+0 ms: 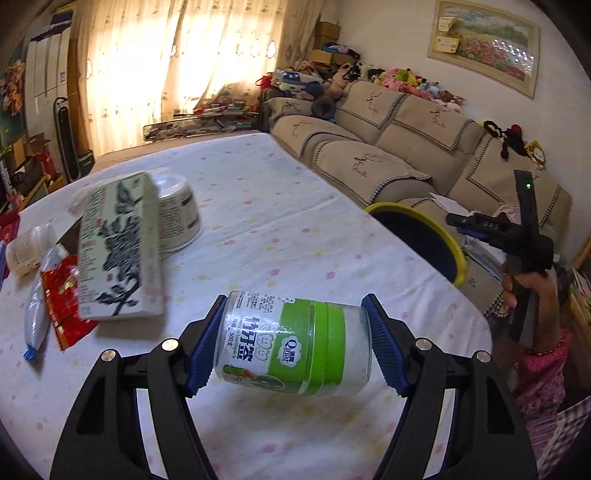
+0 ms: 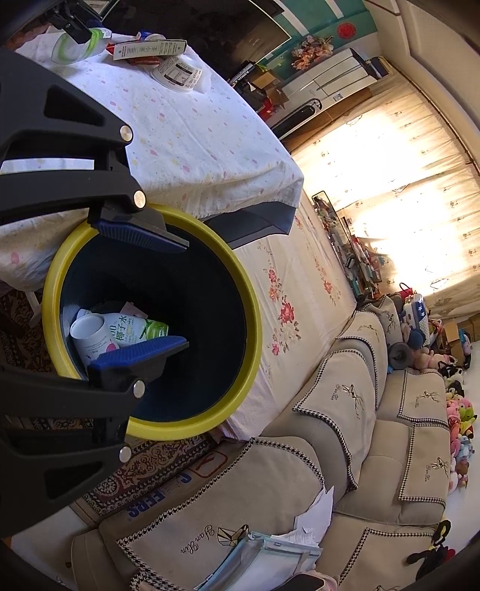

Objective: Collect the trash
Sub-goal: 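Carry the green-lidded jar over the bin and open the left gripper, then grasp the tall tea carton with the right gripper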

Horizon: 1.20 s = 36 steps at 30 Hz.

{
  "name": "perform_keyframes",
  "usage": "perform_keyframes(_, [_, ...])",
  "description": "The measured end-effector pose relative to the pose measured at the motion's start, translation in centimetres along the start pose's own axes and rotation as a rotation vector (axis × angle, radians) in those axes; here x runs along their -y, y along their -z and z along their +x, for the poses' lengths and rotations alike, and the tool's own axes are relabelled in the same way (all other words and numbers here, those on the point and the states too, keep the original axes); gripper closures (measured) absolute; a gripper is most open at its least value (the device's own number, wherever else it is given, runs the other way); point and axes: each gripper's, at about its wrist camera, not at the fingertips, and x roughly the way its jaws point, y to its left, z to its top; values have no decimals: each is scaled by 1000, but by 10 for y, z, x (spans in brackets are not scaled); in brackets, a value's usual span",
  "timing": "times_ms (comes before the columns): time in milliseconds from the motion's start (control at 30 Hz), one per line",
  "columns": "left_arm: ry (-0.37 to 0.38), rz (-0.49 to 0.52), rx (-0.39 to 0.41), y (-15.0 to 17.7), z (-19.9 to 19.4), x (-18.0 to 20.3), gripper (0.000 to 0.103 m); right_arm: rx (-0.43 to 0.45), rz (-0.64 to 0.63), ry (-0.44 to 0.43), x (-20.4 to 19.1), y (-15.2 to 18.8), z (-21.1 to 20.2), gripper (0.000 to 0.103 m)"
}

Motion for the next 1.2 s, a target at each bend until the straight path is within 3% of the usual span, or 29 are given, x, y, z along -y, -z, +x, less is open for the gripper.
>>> perform_keyframes(367, [206,213,-39,-80,77,133,31,66,38,43,45,-5,-25,58])
perform_keyframes(633, [261,248,-143,-110,164,195,31,121,95,97,92,-11,-50,55])
perform_keyframes(900, [239,241,-212,-113,218,215,30,101,123,91,106,-6,-47,54])
perform_keyframes(1033, [232,211,-178,-111,209,200,24,91,108,79,96,-6,-44,54])
perform_keyframes(1200, [216,177,-90,-104,167,163,21,78,81,67,79,-6,-39,53])
